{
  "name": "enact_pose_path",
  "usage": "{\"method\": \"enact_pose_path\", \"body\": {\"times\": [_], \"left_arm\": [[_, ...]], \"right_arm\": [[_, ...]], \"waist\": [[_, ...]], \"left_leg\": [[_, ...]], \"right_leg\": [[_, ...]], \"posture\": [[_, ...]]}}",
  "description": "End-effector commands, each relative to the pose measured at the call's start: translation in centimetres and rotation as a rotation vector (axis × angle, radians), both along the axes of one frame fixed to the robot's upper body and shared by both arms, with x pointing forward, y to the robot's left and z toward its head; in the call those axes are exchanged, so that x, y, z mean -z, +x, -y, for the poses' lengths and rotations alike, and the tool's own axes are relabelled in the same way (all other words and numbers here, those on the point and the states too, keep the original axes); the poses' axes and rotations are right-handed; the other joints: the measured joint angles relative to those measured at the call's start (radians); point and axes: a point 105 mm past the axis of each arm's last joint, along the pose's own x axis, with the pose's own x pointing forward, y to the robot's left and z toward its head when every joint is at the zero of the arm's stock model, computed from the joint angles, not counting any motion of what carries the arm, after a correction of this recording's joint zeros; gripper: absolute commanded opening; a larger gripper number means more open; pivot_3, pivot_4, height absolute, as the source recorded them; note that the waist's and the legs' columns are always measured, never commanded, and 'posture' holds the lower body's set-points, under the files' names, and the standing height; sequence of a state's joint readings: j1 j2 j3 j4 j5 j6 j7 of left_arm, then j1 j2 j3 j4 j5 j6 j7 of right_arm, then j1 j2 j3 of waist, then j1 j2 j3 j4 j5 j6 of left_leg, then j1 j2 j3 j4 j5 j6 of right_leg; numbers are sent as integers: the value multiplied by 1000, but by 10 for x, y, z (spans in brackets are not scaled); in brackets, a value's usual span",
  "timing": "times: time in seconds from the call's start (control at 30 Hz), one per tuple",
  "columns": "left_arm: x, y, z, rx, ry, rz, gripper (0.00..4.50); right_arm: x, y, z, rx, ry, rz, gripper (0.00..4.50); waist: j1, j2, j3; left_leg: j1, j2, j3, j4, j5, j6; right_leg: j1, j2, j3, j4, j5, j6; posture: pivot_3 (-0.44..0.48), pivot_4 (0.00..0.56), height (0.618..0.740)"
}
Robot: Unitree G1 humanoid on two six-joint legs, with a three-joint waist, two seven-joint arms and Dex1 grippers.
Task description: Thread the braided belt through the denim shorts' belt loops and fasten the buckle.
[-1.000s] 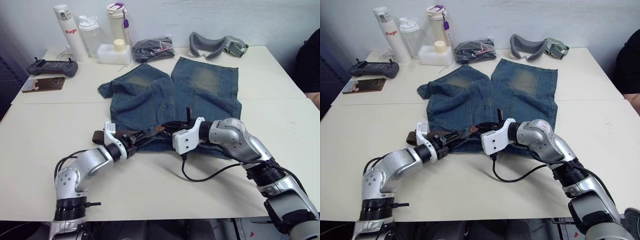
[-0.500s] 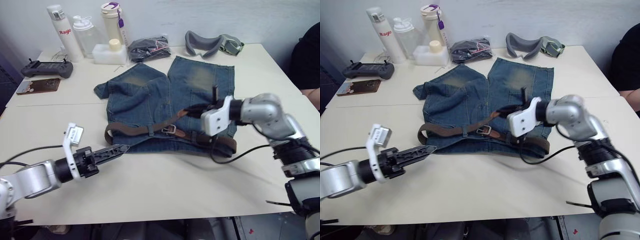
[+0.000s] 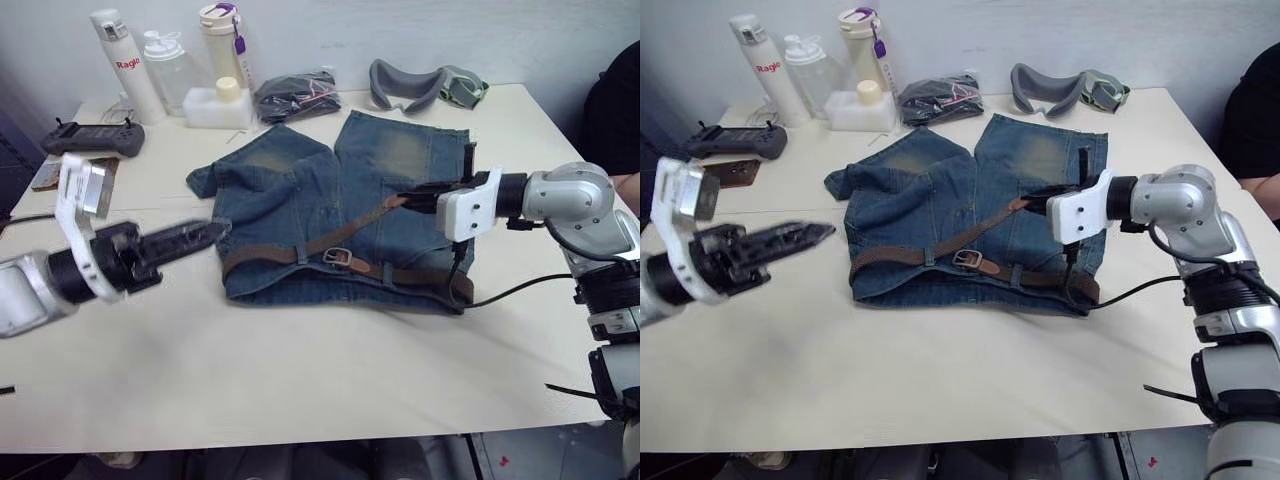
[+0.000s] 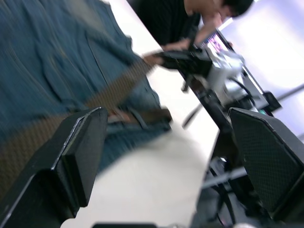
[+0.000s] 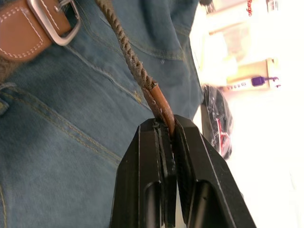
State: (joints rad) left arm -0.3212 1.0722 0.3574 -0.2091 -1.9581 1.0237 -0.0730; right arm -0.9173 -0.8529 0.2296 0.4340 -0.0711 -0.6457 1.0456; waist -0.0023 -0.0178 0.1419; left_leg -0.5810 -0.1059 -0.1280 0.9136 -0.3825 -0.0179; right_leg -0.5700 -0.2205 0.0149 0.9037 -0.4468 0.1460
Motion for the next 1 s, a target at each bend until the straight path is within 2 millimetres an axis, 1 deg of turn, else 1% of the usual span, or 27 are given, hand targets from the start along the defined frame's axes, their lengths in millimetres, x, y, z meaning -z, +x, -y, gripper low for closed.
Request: {"method": "enact_pose_path", "body": {"times": [0.03,0.13,0.2,0.27,0.37,0.43,0.5,0.6,0.67,0.77,0.87,0.97,1.0], "left_arm": [[-14,12,10,-24,18,61,4458],[-23,26,18,-73,104,199,4458],[-25,28,27,-63,158,290,4458],[-30,28,38,-56,188,432,4458],[-21,34,52,-13,252,491,4458],[-9,42,67,22,341,522,4458],[-1,47,83,58,425,571,4458],[6,52,106,112,556,704,4458],[8,52,119,148,583,781,4458],[13,59,130,165,701,903,4458],[12,67,135,150,718,934,4458],[17,74,141,150,740,950,4458],[18,76,142,146,752,962,4208]], "right_arm": [[-25,-5,13,35,24,55,0],[-30,-7,28,91,58,12,0],[-33,-10,34,113,83,-3,0],[-37,-13,34,115,125,-10,0],[-39,-19,23,87,180,-39,0],[-37,-22,11,64,221,-67,0],[-36,-23,3,57,249,-90,0],[-34,-23,-4,64,280,-136,0],[-34,-23,-7,76,295,-170,0],[-33,-24,-10,84,314,-207,0],[-33,-26,-13,81,328,-219,0],[-33,-27,-15,82,331,-224,0],[-33,-27,-15,83,331,-229,0]], "waist": [[0,0,0],[-1,0,0],[-1,0,0],[-2,0,0],[-3,0,0],[0,0,0],[1,0,0],[2,0,1],[2,0,1],[2,0,1],[-1,0,1],[-1,0,1],[-1,0,1]], "left_leg": [[0,-1,0,0,0,-1],[0,-2,1,0,2,-4],[0,-1,2,0,2,-4],[1,-1,3,0,2,-4],[1,0,3,-1,2,-4],[1,0,3,-1,2,-4],[1,1,3,-1,2,-4],[1,0,3,-2,3,-4],[1,-1,3,-2,3,-4],[0,-2,3,-3,3,-3],[1,-1,3,-5,4,-3],[1,-1,2,-6,5,-4],[1,-1,2,-6,6,-4]], "right_leg": [[0,0,0,0,1,1],[0,1,-1,0,3,6],[0,1,-1,0,4,8],[0,1,-1,-1,4,8],[0,1,-1,-2,5,9],[0,1,-1,-2,8,15],[1,1,-2,-4,10,19],[2,1,-2,-6,11,22],[2,2,-3,-7,12,23],[2,1,-3,-9,12,24],[3,1,-4,-11,14,27],[2,1,-4,-12,15,29],[2,1,-4,-12,15,29]], "posture": [[0,150,641],[0,150,641],[0,150,641],[0,150,641],[0,150,641],[0,150,641],[0,150,641],[0,150,641],[0,150,641],[0,150,641],[0,150,641],[0,150,641],[0,150,641]]}}
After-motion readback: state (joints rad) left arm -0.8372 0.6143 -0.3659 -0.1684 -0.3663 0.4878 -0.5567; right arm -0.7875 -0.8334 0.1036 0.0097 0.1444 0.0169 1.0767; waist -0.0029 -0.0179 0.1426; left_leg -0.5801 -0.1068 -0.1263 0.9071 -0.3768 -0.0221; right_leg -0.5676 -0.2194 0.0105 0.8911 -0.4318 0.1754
